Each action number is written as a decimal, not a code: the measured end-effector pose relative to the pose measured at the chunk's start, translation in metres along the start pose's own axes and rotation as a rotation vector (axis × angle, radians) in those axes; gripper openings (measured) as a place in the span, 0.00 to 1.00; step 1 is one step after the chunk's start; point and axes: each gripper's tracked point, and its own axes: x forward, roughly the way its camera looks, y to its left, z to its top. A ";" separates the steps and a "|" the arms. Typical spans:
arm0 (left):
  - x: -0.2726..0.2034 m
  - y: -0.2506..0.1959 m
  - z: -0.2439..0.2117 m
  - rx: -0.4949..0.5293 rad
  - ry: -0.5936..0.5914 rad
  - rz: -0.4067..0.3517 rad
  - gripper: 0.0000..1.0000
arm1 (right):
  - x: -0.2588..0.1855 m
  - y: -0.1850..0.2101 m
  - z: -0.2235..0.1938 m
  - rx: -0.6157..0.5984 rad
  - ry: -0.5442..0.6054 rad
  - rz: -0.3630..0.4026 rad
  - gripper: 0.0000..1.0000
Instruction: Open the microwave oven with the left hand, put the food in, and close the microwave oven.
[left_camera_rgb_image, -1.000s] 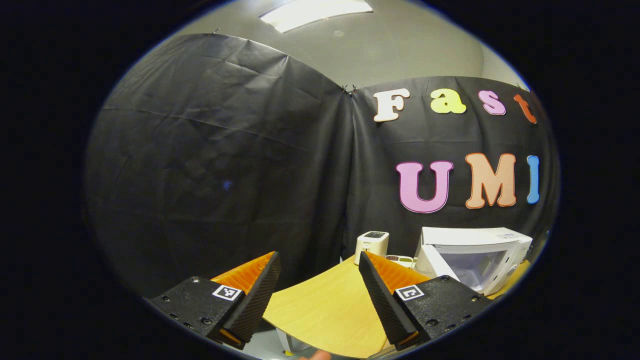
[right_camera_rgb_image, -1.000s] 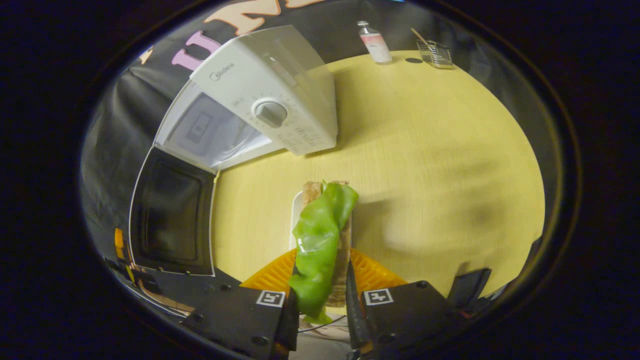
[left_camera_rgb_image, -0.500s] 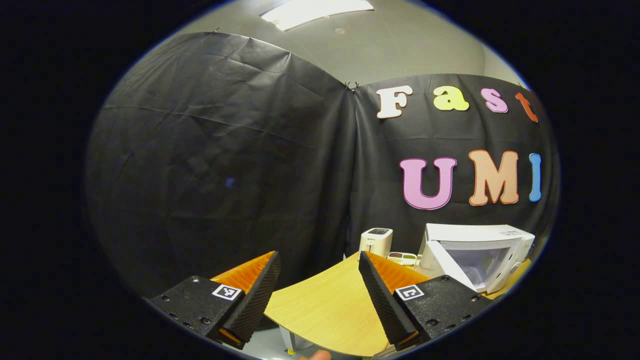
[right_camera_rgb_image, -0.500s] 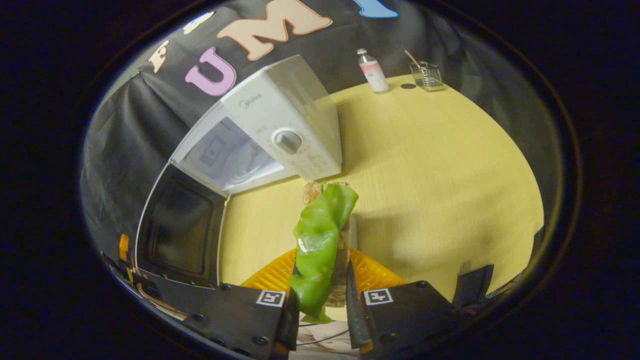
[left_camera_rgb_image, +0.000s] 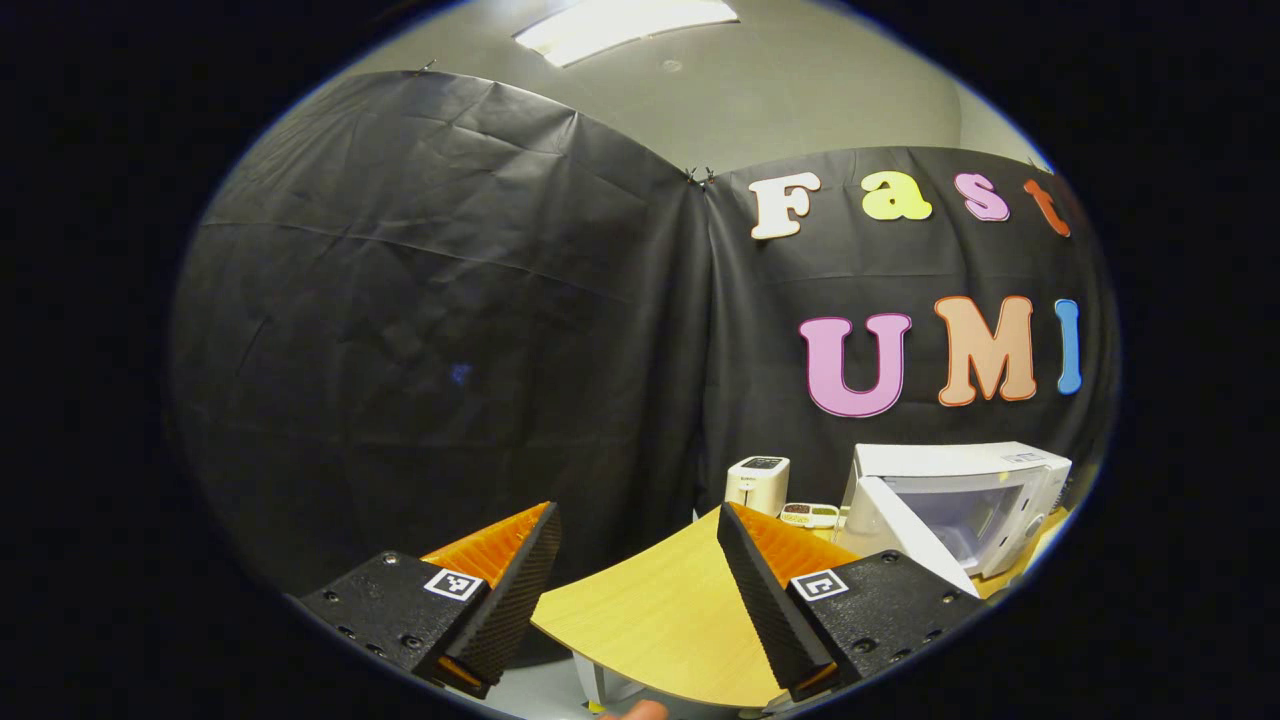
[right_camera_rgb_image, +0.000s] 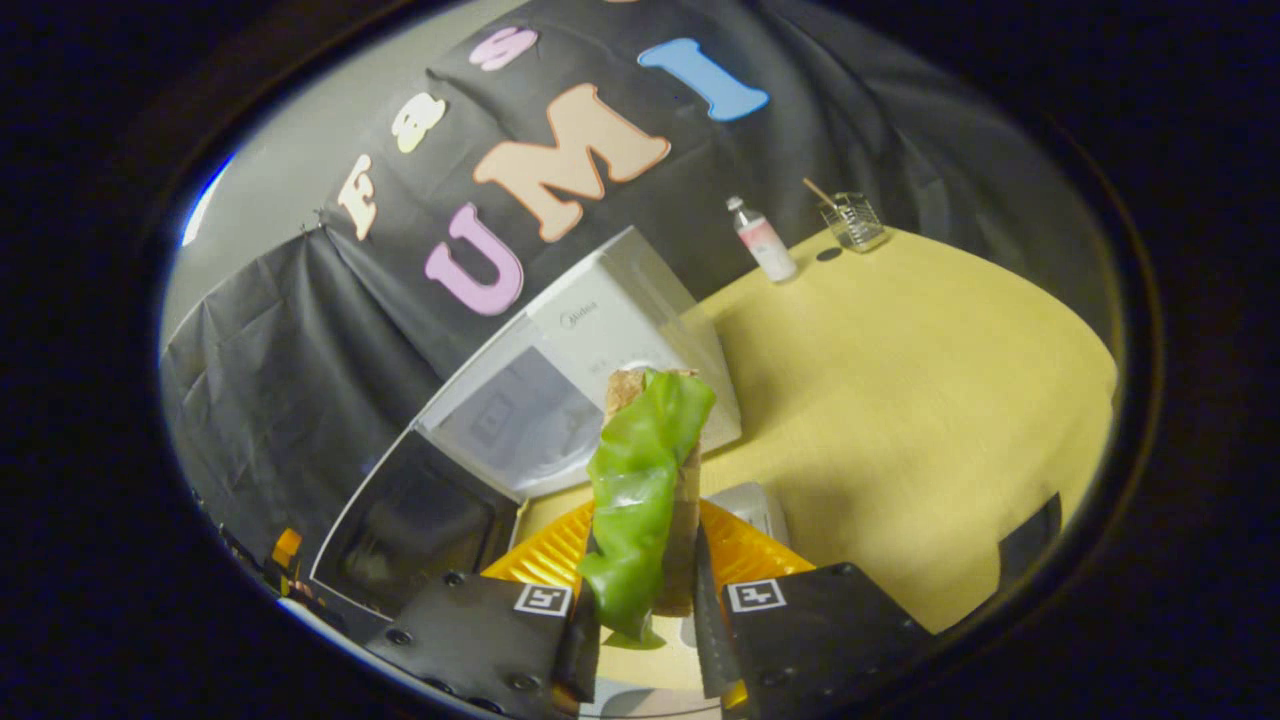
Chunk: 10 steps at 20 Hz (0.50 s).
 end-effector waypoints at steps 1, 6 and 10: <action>0.000 0.000 -0.002 0.003 0.008 -0.005 0.94 | 0.004 0.006 -0.003 0.003 -0.029 -0.003 0.42; 0.001 0.000 -0.009 0.017 0.032 -0.011 0.96 | 0.032 0.057 -0.021 -0.048 -0.145 0.007 0.42; 0.002 -0.001 -0.018 0.011 0.049 -0.014 0.96 | 0.062 0.118 -0.028 -0.018 -0.203 0.092 0.42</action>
